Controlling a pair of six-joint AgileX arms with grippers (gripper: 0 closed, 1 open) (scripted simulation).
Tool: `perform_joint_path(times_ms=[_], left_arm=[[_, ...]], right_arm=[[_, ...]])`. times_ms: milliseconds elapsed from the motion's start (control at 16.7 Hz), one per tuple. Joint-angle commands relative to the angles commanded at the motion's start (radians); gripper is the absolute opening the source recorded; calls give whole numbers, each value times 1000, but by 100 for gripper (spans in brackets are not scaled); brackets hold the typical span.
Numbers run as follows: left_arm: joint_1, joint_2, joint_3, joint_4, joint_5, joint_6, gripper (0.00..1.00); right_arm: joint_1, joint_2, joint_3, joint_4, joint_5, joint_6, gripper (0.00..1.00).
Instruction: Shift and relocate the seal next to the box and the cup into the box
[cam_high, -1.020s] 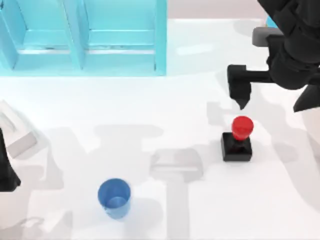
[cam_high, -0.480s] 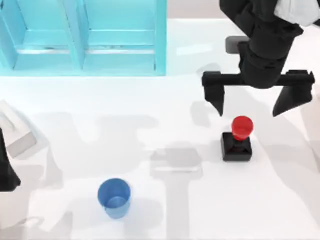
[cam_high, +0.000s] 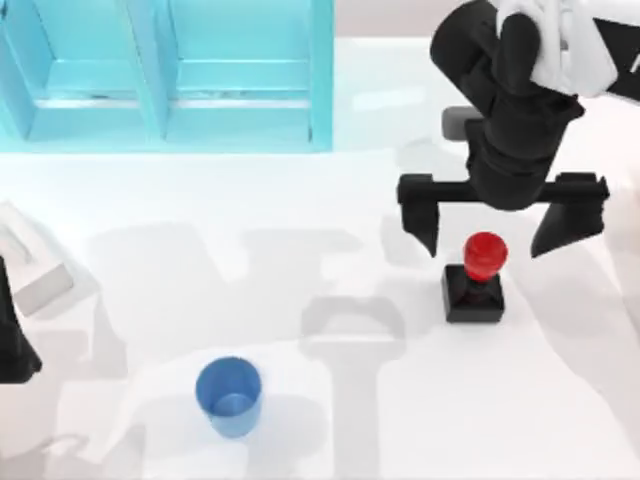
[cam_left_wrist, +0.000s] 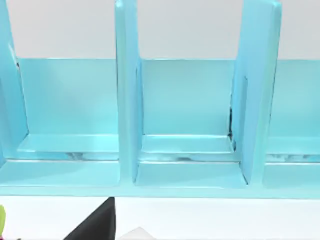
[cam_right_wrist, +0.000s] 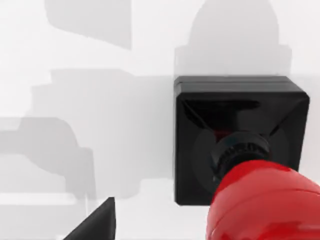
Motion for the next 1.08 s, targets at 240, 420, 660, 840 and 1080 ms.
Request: perform_joint_path(times_ms=[240,420,660,840,1080], left_arm=[[0,0,0,0,0,0,100],[0,0,0,0,0,0,100],[0,0,0,0,0,0,100],[0,0,0,0,0,0,100],[0,0,0,0,0,0,100]], right_arm=[[3,27,-100,119,0,3,100],[3,28,-103,123,0,3,100],[3,28,-103,123,0,3,77],[3,28,-103,123,0,3,55],[3,28,-103,123,0,3,25]])
